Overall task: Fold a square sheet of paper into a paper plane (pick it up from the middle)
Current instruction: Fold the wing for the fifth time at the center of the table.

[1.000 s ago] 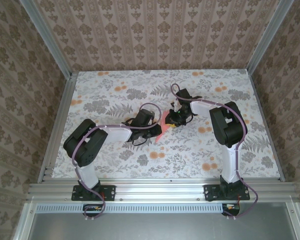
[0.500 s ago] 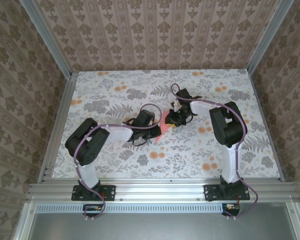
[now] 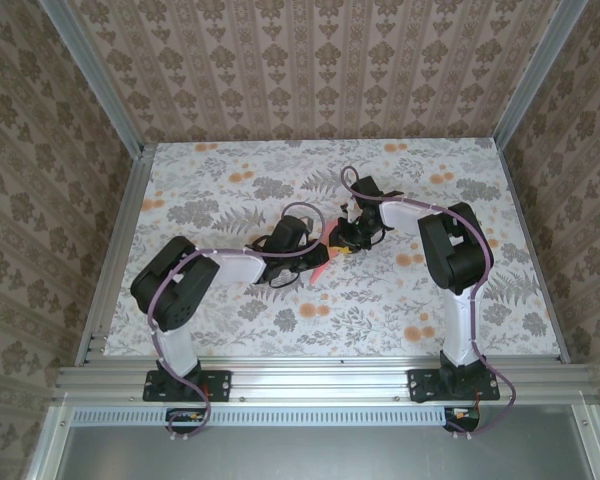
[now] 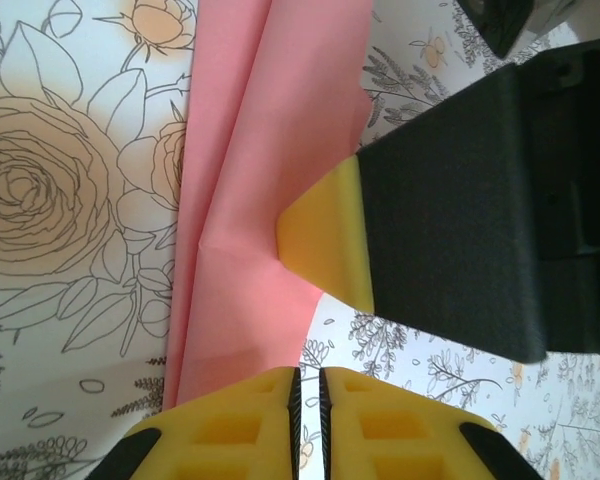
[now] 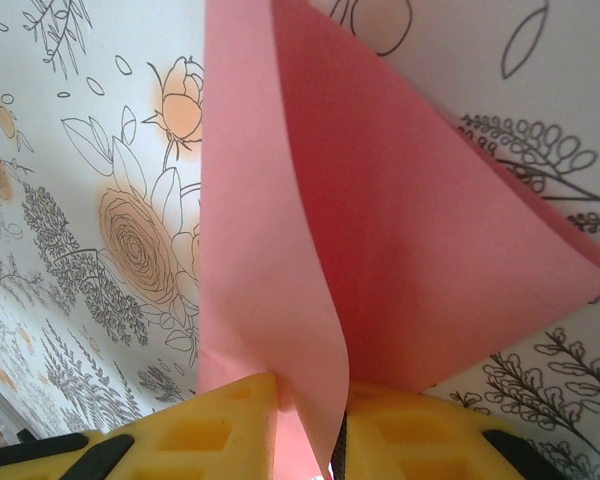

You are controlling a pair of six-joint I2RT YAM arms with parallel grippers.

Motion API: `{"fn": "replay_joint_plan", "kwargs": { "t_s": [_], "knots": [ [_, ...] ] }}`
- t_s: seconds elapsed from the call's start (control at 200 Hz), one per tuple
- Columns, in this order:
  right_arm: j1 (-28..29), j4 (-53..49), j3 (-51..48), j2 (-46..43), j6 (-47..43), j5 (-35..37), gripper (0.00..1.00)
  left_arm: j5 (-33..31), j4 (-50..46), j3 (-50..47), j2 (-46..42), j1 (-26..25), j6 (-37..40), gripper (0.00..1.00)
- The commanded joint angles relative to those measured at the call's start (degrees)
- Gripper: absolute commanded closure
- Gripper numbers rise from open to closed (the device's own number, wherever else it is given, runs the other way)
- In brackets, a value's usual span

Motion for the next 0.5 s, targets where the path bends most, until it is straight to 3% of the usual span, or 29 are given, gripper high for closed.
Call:
{"fn": "replay_joint_plan", "kwargs": {
  "t_s": [0.0,0.5],
  "knots": [
    [-0.30,-2.87,-1.22,4.25,0.04,6.95,0.76,-1.16,-1.22,1.95,1.64,-0.26,-0.44,0.85],
    [-0.38,-2.44,-1.46,4.25,0.65,6.68,0.70,-6.81,0.99,-0.22,3.63,-0.93,-5.14,0.87]
  ]
}}
